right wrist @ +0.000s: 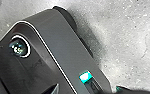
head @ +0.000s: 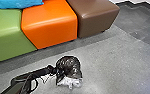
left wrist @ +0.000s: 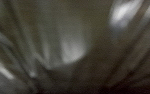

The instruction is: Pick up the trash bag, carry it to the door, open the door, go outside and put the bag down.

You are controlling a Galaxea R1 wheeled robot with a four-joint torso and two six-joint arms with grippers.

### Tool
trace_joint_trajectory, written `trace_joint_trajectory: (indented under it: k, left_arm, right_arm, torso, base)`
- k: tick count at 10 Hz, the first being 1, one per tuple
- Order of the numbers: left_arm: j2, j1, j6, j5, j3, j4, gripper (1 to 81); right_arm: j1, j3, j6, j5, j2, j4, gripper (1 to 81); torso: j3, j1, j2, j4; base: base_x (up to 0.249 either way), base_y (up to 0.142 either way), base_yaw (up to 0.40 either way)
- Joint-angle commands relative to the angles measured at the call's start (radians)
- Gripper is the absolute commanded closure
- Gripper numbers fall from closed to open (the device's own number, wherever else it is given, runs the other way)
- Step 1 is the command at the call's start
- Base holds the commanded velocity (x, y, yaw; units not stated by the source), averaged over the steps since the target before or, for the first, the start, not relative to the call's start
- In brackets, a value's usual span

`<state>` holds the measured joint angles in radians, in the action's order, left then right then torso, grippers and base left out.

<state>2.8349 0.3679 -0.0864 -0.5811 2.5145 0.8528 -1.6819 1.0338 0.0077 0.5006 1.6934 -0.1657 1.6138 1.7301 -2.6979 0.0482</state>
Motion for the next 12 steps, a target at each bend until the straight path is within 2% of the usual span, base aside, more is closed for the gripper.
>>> trace_joint_trajectory:
  k: [1,6,8,10,12]
  left_arm:
    - [0.005,-0.051,-0.022,0.020,0.007,-0.044,81.1]
    - [-0.007,-0.051,-0.027,0.015,0.001,-0.038,81.1]
    - [-0.029,-0.051,-0.033,0.013,-0.032,-0.047,81.1]
    - [-0.066,-0.051,-0.058,0.013,-0.092,-0.046,81.1]
    - [-0.081,-0.051,-0.058,0.015,-0.106,-0.044,81.1]
  right_arm:
    - [-0.005,-0.011,0.000,-0.082,-0.044,0.020,1.0]
    - [-0.003,-0.009,0.000,-0.082,-0.041,0.020,1.0]
    - [-0.003,-0.009,0.000,-0.082,-0.041,0.020,1.0]
    - [-0.002,-0.011,-0.002,-0.083,-0.041,0.020,1.0]
    - [-0.002,-0.011,0.000,-0.083,-0.041,0.020,1.0]
  torso:
    - [0.000,0.000,0.000,0.000]
    - [0.000,0.000,0.000,0.000]
    - [0.000,0.000,0.000,0.000]
    - [0.000,0.000,0.000,0.000]
    - [0.000,0.000,0.000,0.000]
  base:
    - [0.000,0.000,0.000]
    - [0.000,0.000,0.000]
    - [0.000,0.000,0.000]
    - [0.000,0.000,0.000]
    - [0.000,0.000,0.000]
